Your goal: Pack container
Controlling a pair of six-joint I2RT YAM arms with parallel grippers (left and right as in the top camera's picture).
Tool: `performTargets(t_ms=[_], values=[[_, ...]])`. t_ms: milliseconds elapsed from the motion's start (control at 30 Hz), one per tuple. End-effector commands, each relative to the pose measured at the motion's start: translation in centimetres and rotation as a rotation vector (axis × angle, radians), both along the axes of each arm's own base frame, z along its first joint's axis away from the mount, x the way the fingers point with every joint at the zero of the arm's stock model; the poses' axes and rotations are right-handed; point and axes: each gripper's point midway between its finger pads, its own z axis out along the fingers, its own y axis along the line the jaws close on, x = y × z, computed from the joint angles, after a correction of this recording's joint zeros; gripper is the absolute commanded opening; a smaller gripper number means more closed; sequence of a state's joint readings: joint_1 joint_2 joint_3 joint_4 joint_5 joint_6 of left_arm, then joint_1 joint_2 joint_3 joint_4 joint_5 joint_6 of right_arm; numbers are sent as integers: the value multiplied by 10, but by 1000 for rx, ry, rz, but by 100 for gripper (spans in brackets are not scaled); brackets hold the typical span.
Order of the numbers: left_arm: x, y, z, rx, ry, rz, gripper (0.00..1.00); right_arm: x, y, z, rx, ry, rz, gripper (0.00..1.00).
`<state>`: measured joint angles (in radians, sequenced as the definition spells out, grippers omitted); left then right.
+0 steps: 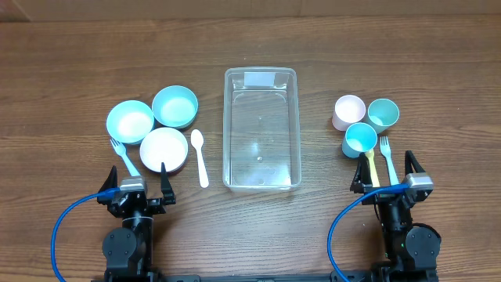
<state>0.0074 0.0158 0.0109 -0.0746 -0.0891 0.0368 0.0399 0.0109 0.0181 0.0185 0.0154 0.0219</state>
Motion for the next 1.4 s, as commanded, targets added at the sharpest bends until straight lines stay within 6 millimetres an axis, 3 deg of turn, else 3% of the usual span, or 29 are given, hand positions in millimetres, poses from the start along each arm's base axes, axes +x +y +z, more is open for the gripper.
performTargets(t_ms=[0,100,333,400,500,567,733,867,1000,1067,1200,1367], values=[[0,0,1,19,-8,-6,100,1,-2,-14,-5,45,-11,100],[0,0,1,19,-8,-6,100,1,-2,-28,-8,104,-11,100],[0,-1,1,18,-9,-9,100,1,-1,-29,-7,106,-8,100],[1,-20,3,-24,-19,-116,100,1,-1,-29,-7,106,-8,100],[-5,-50,54,-50,-207,-294,100,1,-1,-29,-7,106,-8,100],[-13,-47,80,-173,-187,-279,100,1,-1,-29,-7,106,-8,100],[-12,-48,91,-99,101,-275,100,1,-1,-29,-7,106,-8,100],[19,-49,73,-120,540,-268,100,1,-1,-29,-7,106,-8,100],[48,-53,43,-186,856,-276,100,1,-1,-29,-7,106,-8,100],[60,-66,22,-240,927,-339,100,1,-1,-29,-7,106,-8,100],[65,-68,-23,-251,1081,-360,100,1,-1,-29,-7,106,-8,100],[75,-58,-39,-105,1100,-289,100,1,-1,-29,-7,106,-8,100]])
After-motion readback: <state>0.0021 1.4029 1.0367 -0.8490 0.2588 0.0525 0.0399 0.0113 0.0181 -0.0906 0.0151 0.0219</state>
